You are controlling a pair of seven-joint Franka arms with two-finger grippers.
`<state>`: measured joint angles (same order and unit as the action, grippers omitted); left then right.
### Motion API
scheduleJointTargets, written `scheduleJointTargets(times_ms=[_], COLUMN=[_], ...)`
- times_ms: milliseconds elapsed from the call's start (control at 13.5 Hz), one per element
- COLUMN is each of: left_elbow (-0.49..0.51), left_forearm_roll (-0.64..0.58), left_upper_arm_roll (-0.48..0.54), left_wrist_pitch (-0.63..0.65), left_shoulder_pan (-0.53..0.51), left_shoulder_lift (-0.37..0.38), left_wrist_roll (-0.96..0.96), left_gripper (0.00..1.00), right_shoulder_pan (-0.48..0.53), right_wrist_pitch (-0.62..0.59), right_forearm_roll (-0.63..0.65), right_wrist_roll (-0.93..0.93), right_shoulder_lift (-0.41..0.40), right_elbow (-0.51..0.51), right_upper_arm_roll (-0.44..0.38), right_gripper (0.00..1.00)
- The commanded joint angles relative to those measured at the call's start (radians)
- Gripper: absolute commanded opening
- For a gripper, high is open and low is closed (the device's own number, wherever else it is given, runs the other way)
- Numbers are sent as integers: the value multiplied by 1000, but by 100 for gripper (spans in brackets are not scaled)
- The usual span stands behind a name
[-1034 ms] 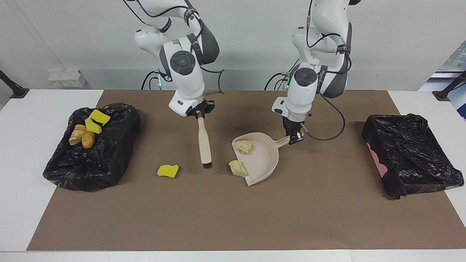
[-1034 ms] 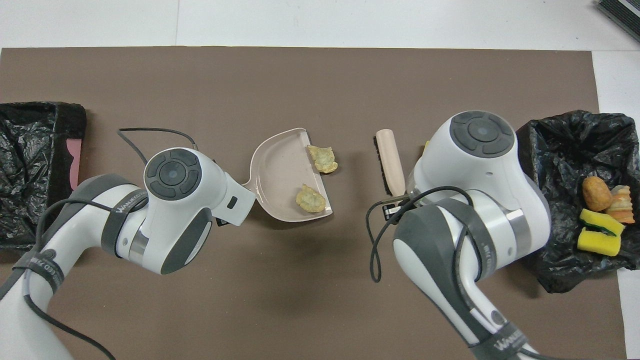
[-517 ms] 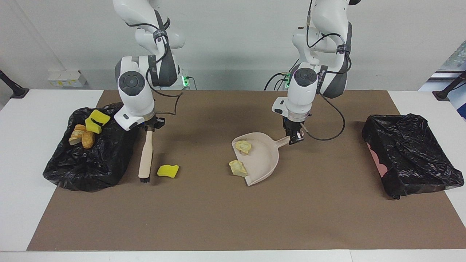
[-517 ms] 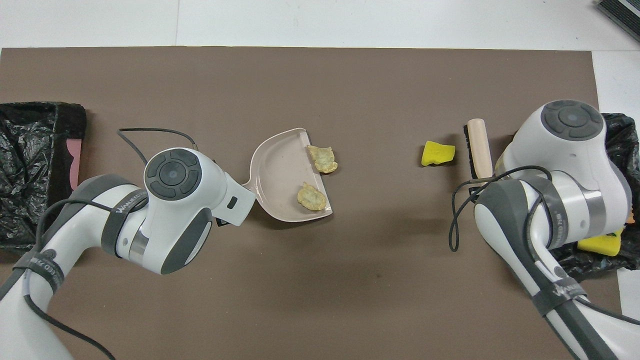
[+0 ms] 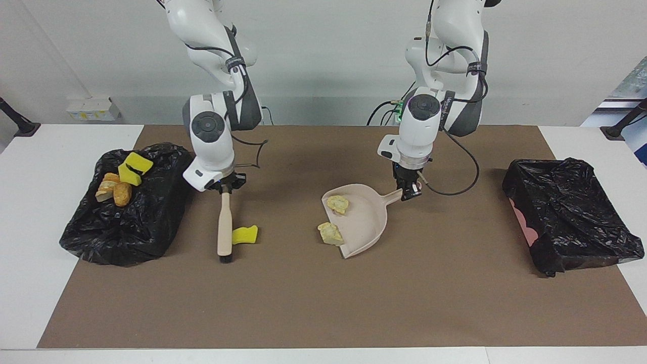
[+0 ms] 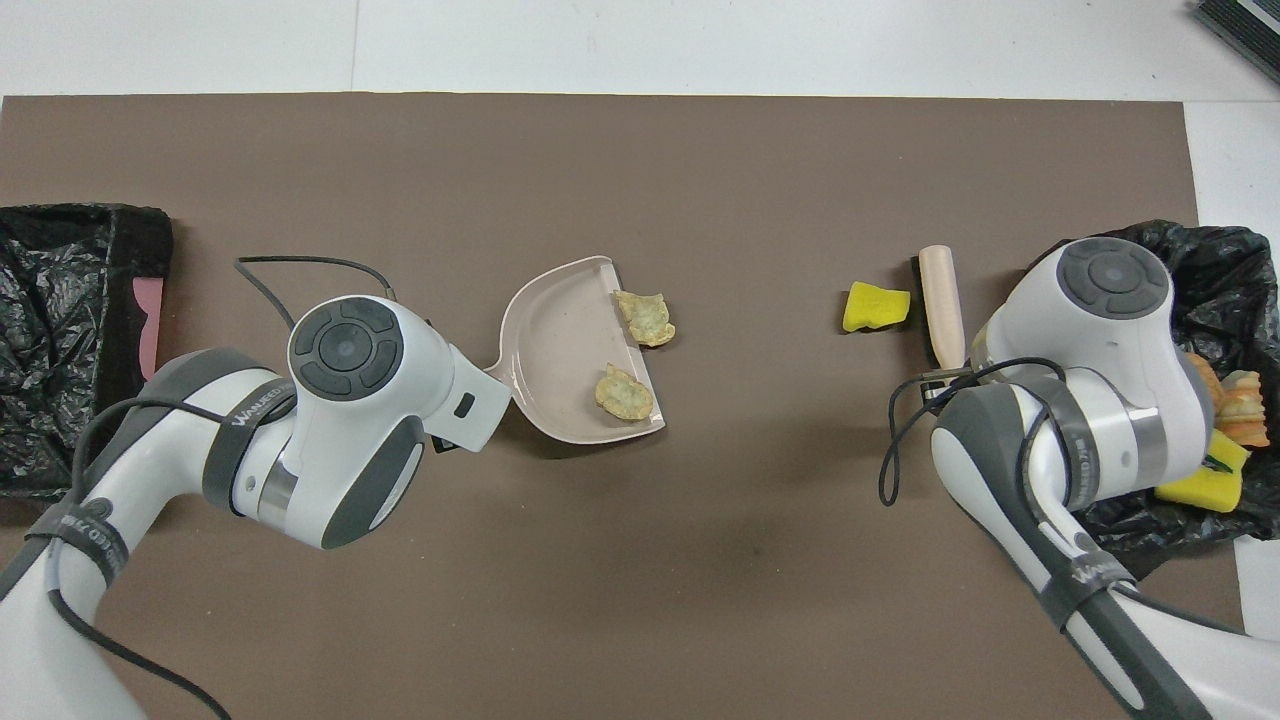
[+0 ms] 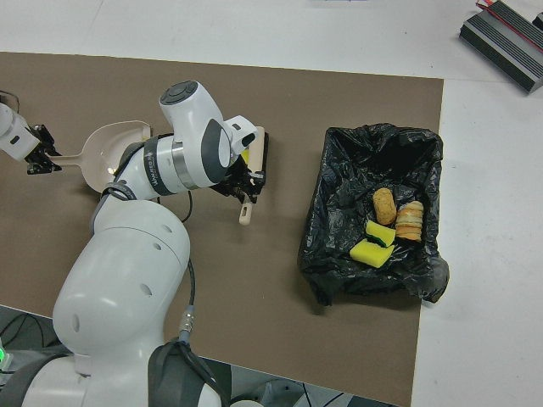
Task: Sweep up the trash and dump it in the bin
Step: 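Sweep the yellow foam piece into the dustpan with the right gripper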
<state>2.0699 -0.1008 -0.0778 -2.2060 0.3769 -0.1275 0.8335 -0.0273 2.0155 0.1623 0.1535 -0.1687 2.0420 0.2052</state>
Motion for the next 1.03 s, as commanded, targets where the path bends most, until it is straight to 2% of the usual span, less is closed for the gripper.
scheduleJointTargets(times_ms=[0,369,517,739,960], left_elbow=[38,39,39,39,39], left_forearm_roll=[-22,-22,-22,-22,-22], left_upper_arm_roll=[7,7,7,7,7], left_wrist_pitch=[-18,-15,-15,-12,-12], left_shoulder_pan=[5,4,4,4,-1], left_shoulder_lift=[32,34,34,34,34], left_wrist_roll=[4,6,7,6,9], left_gripper=[0,0,0,0,0], right_shoulder_pan=[-74,-261,-318,-330,-312], right_wrist_pitch=[5,64,104,103,56], right_forearm_roll=[-61,-228,-294,-406,-389], right_wrist_roll=[-8,-3,-8,-25,-20], right_shoulder_lift=[-81,-147,-152,-152,-150], right_elbow=[-84,-169,-169,-174,-200], right_upper_arm_roll=[3,5,5,32,40], right_gripper=[0,0,0,0,0])
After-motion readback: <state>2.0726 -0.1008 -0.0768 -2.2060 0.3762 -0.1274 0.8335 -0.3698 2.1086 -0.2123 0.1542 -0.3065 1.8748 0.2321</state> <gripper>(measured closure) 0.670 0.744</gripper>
